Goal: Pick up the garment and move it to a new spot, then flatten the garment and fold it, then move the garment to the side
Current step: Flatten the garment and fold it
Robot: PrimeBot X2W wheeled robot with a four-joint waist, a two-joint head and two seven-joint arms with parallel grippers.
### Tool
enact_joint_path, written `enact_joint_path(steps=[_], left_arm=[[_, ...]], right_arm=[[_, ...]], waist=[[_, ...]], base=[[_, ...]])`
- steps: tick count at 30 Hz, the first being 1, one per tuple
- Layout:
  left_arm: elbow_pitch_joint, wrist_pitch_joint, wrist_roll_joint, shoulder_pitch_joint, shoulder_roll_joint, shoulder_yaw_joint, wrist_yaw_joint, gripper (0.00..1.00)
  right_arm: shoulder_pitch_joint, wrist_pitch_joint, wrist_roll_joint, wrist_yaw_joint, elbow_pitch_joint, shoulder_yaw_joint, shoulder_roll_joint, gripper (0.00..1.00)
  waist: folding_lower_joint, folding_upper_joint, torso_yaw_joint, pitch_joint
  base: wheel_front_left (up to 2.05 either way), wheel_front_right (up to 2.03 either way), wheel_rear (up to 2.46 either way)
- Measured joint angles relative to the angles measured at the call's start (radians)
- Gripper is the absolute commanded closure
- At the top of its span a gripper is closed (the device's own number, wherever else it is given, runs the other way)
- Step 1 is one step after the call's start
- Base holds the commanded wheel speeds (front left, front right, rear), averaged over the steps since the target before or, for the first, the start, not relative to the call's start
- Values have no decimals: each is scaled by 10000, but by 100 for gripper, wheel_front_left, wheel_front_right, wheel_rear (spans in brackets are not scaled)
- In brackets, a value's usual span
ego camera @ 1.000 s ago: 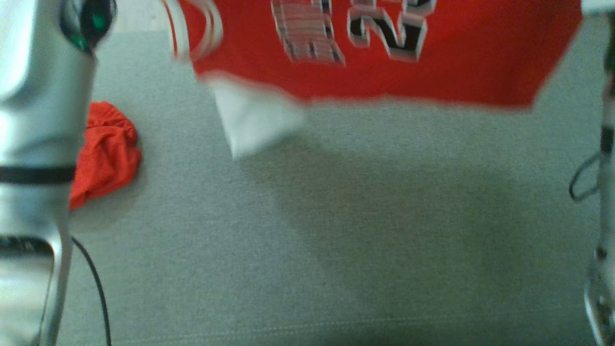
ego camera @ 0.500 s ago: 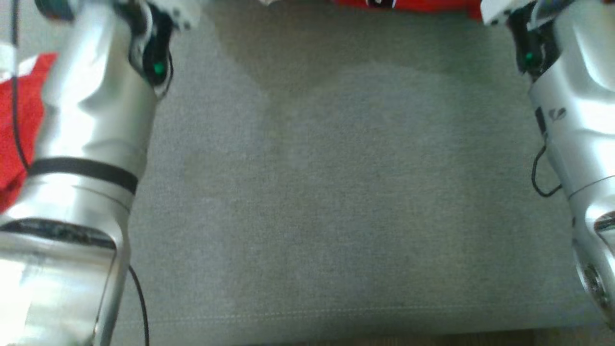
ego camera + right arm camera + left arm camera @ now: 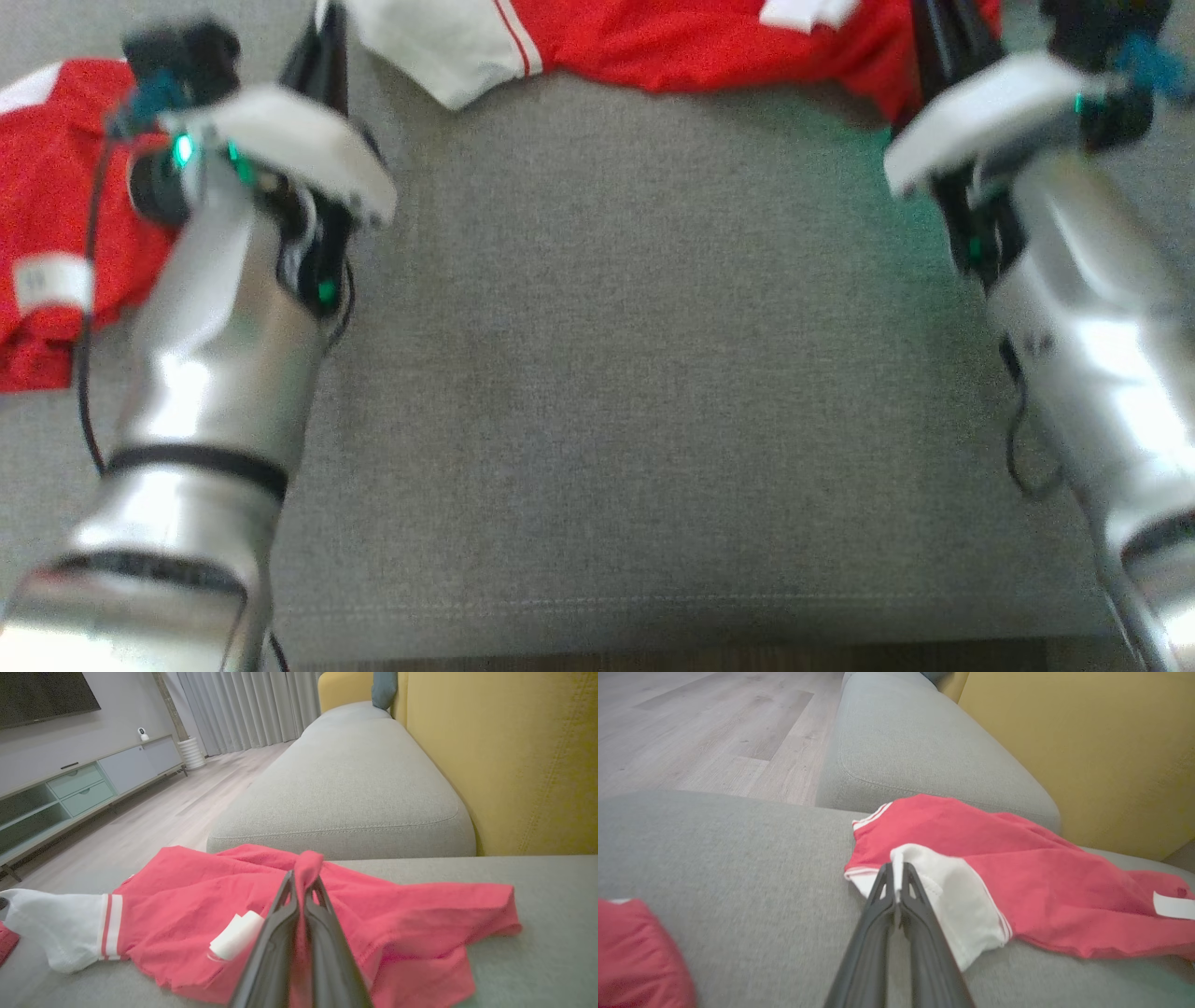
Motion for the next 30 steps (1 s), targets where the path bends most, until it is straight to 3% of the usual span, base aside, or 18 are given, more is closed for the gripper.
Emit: enact_joint_path(steps=[6,13,24,30], left_arm=[[-2316,-2,458,2815,543,182,-77,100],[-4604,4,520,6372,892,393,-27,100],[-9417,1603,512,10298,1499,366,1030,100],[-11346,2830,410,11938,1712,307,1613,100]], right_arm=[[2789,2,541,0,-1488,259,-752,100],[5799,40,736,0,-2911,-169,-1101,100],[9467,2021,-268,0,-5921,-2447,-1204,100],[11385,3668,-1135,0,-7965,-3919,-439,100]], waist=[[-2,0,-20,-757],[-2,1,-22,-1887],[-2,1,48,-3124],[-3,1,140,-3476]], base=[[0,0,0],[0,0,0],[0,0,0],[0,0,0]])
